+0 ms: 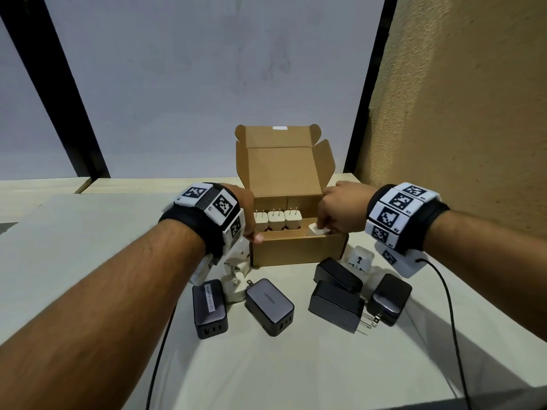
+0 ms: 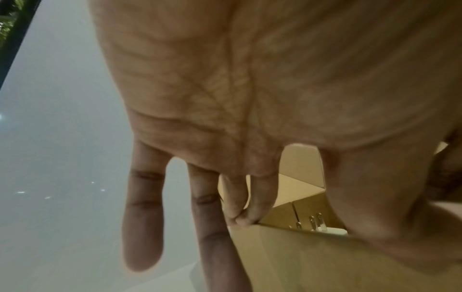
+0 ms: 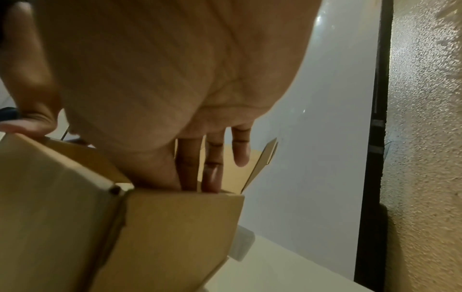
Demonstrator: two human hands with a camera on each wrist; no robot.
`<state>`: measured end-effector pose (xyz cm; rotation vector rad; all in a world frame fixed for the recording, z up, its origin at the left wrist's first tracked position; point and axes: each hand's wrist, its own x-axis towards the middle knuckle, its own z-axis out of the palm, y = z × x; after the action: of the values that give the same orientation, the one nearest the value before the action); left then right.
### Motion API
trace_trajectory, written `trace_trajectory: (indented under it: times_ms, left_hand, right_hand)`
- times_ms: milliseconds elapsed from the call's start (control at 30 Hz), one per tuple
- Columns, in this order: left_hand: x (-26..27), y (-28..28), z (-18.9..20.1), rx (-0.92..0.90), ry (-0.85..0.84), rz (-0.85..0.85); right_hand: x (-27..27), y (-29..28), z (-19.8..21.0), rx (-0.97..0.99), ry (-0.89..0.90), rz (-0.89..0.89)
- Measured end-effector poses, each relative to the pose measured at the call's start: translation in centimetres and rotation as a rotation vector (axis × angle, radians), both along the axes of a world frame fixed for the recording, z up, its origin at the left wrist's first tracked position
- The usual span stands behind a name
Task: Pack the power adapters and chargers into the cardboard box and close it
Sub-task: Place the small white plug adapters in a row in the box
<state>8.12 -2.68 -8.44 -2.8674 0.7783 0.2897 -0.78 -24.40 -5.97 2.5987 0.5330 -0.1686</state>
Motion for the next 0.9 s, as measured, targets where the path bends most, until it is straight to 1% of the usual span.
trace_trajectory:
  times_ms: [67,167,333,400,467,667,767,900]
  left_hand:
    - [0.0,-0.1,0.0,0.005,-0.018,-0.007]
    - [0.1,-0.1,0.0,0.016,-0.01,-0.026]
    - [0.0,-0.1,0.1,0.019,0.063,0.058]
    - [0.1,-0.3,0.2,0.036,0.07,0.072]
    - [0.1,-0.3,0.2,0.045,0.08,0.066]
    - [0.3,0.2,-0.1,-0.035,0.096,0.025]
    - [0.3,0.2,-0.2,-0.045,0.091,0.047]
    - [0.2,-0.1,-0.2,0.009,0.077,0.062]
  right_hand:
    - [-0.1,-0.1,-0.5,-0.026,0.035,-0.013]
    - [0.2,0.0,-0.8,-0.035,0.042,-0.021]
    - [1.2,0.2,-1.4,-0.07,0.01,-0.074]
    - [1.6,0.2,-1.5,-0.063,0.017,-0.108]
    - [1.8,0.3,-1.5,-0.071,0.032,-0.104]
    - [2.1,1.0,-1.3,-0.086,0.069,-0.097]
    - [2.2,1.4,-1.5,-0.07,0.066,-0.109]
    - [2.1,1.4,-1.3,-0.05,0.06,-0.131]
